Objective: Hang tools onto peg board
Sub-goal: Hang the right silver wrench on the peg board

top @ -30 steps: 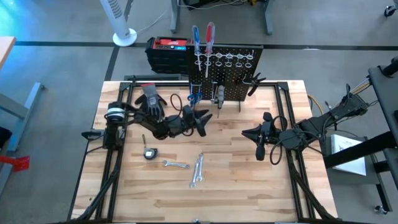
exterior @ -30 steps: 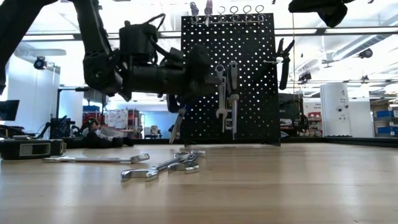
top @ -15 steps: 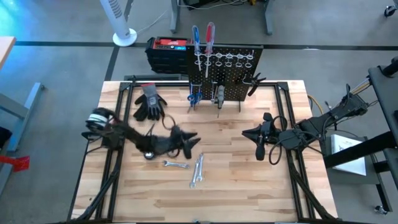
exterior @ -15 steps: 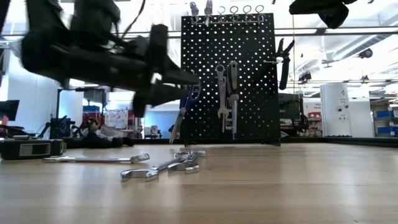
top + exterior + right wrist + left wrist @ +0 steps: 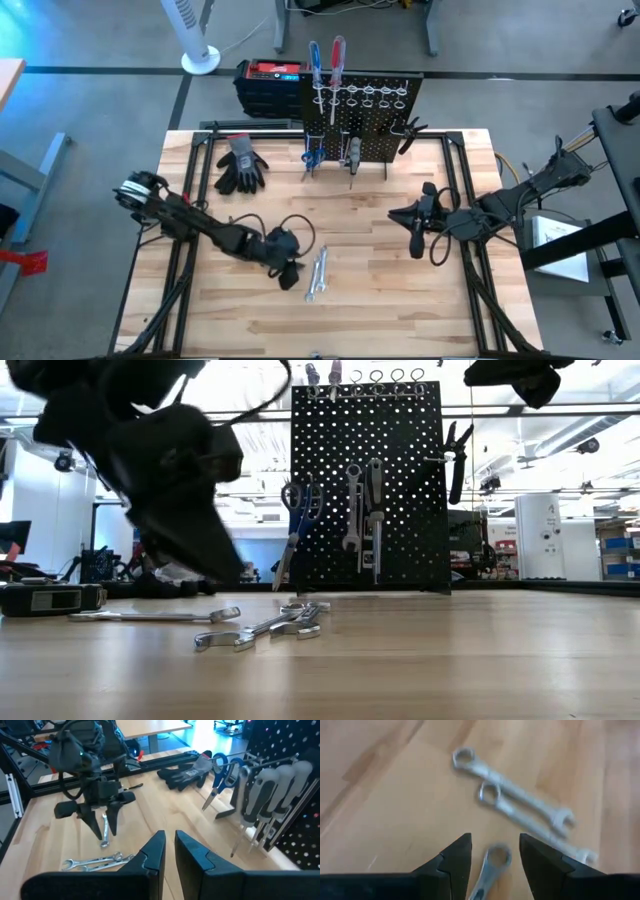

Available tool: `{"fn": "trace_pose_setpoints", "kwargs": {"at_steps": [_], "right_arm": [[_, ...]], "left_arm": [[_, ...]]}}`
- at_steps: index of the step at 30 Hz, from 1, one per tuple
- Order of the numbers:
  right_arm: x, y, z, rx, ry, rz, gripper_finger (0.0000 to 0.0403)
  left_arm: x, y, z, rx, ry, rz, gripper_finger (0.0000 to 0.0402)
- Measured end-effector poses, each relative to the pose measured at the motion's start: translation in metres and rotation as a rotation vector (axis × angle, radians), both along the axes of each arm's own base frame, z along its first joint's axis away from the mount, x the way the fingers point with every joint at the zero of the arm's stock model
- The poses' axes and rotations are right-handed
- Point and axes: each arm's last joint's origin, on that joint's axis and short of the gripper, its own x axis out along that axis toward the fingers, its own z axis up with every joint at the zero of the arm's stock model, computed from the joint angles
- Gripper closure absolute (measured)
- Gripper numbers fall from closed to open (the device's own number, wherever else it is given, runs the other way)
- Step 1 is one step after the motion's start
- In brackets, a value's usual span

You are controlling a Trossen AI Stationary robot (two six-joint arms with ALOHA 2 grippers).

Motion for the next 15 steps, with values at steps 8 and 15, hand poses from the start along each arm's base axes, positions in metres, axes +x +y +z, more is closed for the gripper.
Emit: {"fn": "trace_pose_setpoints", "kwargs": {"at_steps": [8, 15], "right_arm": [[0.032, 0.017, -0.044, 0.108, -0.098, -0.012, 0.0375], [0.069, 0.033, -0.078, 0.289, -0.129, 0.084, 0.037]], "left_arm": [[-0.002, -0.014, 0.013, 0.126, 0.202, -0.145, 0.0248], [-0.02, -0.014, 0.01, 0.186, 0.421, -0.146, 0.0249]]}}
